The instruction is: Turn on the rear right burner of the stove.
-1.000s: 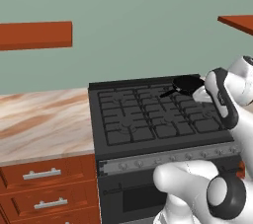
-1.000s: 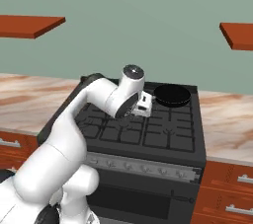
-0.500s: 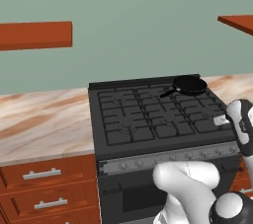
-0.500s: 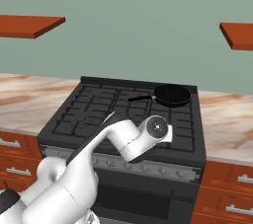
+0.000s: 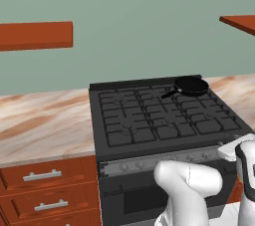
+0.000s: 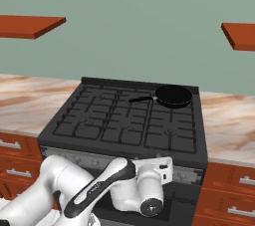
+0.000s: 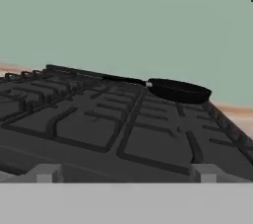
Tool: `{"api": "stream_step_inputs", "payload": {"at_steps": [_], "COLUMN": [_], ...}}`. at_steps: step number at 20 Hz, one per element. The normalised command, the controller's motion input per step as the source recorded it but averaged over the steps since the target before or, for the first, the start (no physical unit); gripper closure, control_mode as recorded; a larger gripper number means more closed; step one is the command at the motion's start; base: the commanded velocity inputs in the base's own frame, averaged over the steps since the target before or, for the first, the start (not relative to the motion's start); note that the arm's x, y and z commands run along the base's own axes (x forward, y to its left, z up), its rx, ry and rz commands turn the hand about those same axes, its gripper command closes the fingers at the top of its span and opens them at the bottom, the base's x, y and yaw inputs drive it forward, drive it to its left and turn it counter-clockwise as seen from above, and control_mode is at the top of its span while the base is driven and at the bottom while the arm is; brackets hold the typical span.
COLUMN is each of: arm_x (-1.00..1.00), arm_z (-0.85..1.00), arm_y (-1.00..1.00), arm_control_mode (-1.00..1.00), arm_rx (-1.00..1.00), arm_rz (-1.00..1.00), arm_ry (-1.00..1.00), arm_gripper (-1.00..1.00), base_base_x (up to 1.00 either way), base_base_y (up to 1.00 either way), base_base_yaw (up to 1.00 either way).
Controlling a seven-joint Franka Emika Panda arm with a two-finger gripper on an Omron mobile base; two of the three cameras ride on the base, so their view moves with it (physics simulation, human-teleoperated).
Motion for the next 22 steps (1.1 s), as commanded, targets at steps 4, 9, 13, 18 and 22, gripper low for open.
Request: {"api": "stream_step_inputs", "payload": {"at_steps": [4,9,13,18,22], "arm_x": [-0.11,-0.07,-0.08,0.0,0.02], "arm_z": [-0.79,-0.22,-0.32,-0.31,-0.33], "arm_y": [-0.55,-0.37,-0.35,-0.08,-0.01], "arm_control_mode": [-1.0,-1.0,-1.0,-1.0,-1.0], "arm_rx": [-0.08,-0.02,0.0,0.0,0.01], "arm_rz": [0.0,0.0,0.0,0.0,0.0], "arm_ry": [-0.24,0.0,0.0,0.0,0.0], "arm_gripper": [-1.0,-1.0,-1.0,-1.0,-1.0], "base_base_x": [0.0,0.0,0.0,0.0,0.0], "base_base_y": [0.0,0.0,0.0,0.0,0.0], "base_base_yaw": [0.0,0.0,0.0,0.0,0.0]}}
